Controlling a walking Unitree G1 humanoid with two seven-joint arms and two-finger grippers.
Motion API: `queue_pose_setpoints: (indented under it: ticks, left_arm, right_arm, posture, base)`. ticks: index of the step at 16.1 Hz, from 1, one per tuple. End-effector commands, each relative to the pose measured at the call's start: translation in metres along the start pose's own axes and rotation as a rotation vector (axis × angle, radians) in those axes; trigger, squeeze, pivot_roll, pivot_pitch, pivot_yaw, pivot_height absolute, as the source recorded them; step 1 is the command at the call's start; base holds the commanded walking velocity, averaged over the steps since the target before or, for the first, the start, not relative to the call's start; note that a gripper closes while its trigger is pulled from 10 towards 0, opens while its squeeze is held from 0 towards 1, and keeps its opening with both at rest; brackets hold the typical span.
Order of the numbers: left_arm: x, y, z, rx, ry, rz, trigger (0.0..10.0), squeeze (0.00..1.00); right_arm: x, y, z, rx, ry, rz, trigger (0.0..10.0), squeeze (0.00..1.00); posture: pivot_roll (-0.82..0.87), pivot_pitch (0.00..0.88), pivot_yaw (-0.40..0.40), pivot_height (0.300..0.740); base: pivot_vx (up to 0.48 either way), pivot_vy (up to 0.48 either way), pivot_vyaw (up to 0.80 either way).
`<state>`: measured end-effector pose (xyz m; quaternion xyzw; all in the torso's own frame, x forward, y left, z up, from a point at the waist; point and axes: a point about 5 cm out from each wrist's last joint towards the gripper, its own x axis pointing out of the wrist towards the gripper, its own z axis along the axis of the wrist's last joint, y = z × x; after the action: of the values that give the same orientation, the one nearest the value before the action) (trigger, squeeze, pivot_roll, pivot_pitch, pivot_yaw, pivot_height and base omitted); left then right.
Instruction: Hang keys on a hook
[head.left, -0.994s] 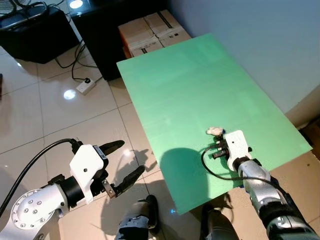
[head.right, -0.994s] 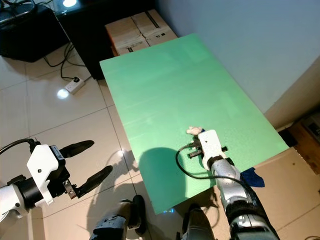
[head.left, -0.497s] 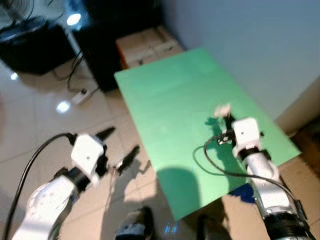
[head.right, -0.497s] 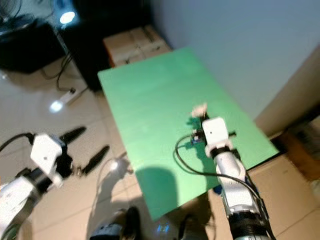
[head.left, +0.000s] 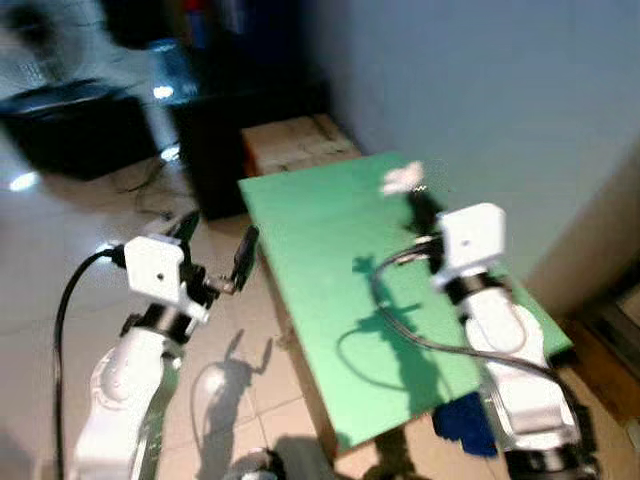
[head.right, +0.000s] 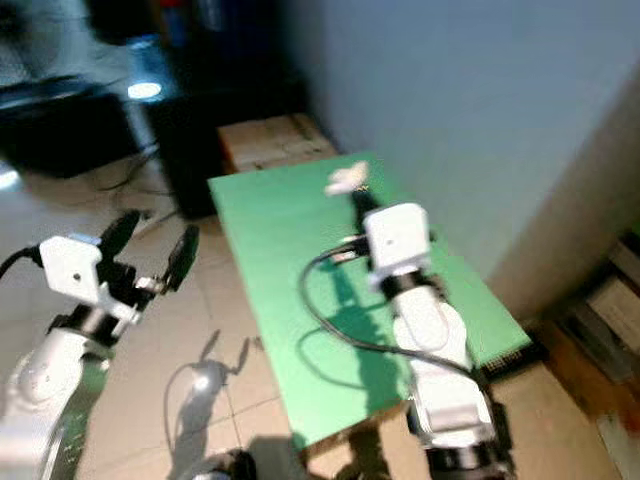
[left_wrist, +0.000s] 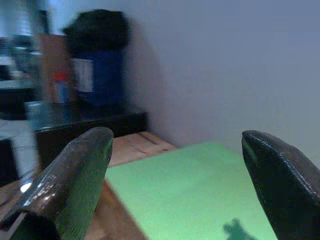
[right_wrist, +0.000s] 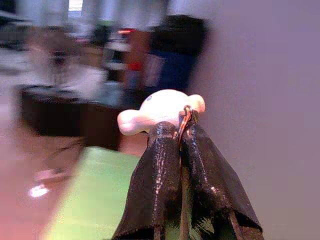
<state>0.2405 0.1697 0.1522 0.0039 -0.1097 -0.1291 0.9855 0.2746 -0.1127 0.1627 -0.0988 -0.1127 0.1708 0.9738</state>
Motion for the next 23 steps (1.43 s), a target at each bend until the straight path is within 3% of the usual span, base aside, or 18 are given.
queue_pose_setpoints:
  ticks: [1, 2, 6, 12, 18, 21, 23]
  left_arm:
    - [0.003, 0.0, -0.001, 0.015, 0.002, 0.026, 10.0, 0.0]
    - [0.001, -0.001, -0.004, 0.014, 0.016, 0.025, 10.0, 0.0]
    - [-0.008, 0.003, -0.019, 0.171, 0.128, 0.078, 10.0, 0.0]
    - [-0.001, -0.002, -0.021, 0.227, 0.128, 0.106, 10.0, 0.0]
    - [0.006, -0.005, -0.028, 0.211, 0.15, 0.018, 10.0, 0.0]
    - [0.002, 0.005, -0.037, 0.185, 0.191, 0.066, 10.0, 0.0]
    - [0.0, 0.002, -0.038, 0.183, 0.185, 0.075, 10.0, 0.0]
  right_arm:
    - [0.001, 0.004, 0.006, -0.008, -0.001, 0.028, 10.0, 0.0]
    - [0.0, 0.005, 0.004, -0.001, 0.006, 0.032, 10.0, 0.0]
    - [-0.011, 0.011, -0.015, 0.057, 0.074, 0.037, 10.0, 0.0]
    - [-0.025, 0.013, -0.042, 0.111, 0.169, 0.047, 10.0, 0.0]
    - [-0.038, 0.025, -0.061, 0.144, 0.232, 0.026, 10.0, 0.0]
    - [-0.045, 0.026, -0.067, 0.137, 0.256, 0.022, 10.0, 0.0]
    - [-0.046, 0.025, -0.069, 0.123, 0.263, 0.066, 10.0, 0.0]
  posture:
    - [-0.05, 0.0, 0.009, 0.74]
    - [-0.05, 0.0, 0.006, 0.74]
    - [-0.02, 0.0, -0.019, 0.74]
    - [-0.03, 0.0, -0.01, 0.74]
    - [-0.03, 0.0, 0.032, 0.74]
    - [-0.04, 0.0, 0.046, 0.74]
    - [-0.03, 0.0, 0.021, 0.74]
  base:
    - [0.0, 0.0, 0.8]
    - [0.0, 0.0, 0.8]
    - [0.0, 0.0, 0.8]
    - [0.0, 0.0, 0.8]
    - [0.0, 0.0, 0.8]
    - [0.0, 0.0, 0.8]
    - [0.0, 0.0, 0.8]
